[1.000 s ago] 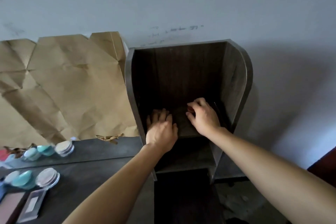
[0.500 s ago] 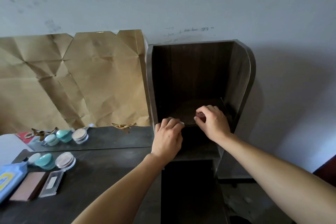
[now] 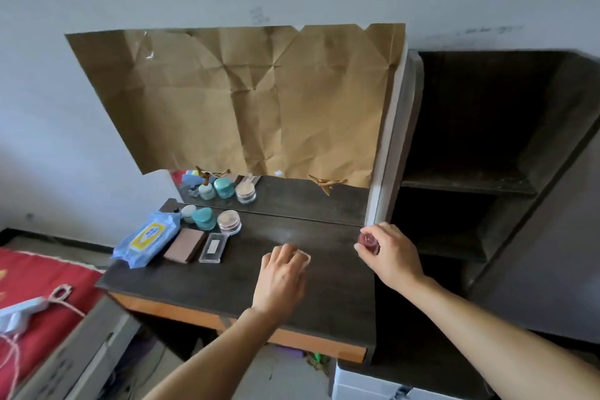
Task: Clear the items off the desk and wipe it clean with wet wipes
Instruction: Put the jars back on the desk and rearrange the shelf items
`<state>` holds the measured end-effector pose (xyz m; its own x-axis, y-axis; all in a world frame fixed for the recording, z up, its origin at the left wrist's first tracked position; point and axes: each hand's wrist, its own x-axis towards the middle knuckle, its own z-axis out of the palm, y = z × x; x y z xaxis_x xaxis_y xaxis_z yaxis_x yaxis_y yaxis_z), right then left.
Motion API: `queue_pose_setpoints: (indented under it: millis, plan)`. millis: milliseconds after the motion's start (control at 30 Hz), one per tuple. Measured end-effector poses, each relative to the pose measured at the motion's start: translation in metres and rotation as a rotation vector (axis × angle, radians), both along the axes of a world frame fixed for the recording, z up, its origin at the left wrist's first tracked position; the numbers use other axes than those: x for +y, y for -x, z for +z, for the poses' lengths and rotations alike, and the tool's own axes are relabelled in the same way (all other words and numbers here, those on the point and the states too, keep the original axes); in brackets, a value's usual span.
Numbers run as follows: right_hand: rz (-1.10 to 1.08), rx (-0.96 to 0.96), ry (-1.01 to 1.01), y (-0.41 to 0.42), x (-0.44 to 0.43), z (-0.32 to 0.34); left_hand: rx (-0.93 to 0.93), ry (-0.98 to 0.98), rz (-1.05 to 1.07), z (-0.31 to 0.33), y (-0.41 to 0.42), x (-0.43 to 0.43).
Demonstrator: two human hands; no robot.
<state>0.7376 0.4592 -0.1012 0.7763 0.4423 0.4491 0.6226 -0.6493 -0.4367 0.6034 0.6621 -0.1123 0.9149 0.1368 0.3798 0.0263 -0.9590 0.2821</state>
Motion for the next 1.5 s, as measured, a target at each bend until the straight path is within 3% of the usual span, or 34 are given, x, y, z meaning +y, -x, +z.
queue_pose_setpoints:
  millis: [367,867,1100,1500]
  plan:
    - [0.198,0.126,0.066,0.019,0.134,-0.046,0.071,0.132,0.237,-0.047,0.060,0.101]
    - [0.234,0.333,0.210,-0.069,0.268,-0.132,0.278,0.160,0.262,-0.106,-0.024,0.223]
    - [0.203,0.442,0.296,-0.092,0.295,-0.158,0.359,0.231,0.149,-0.143,-0.065,0.246]
    - [-0.029,0.602,0.371,-0.108,0.373,-0.173,0.557,0.145,-0.177,-0.183,-0.090,0.283]
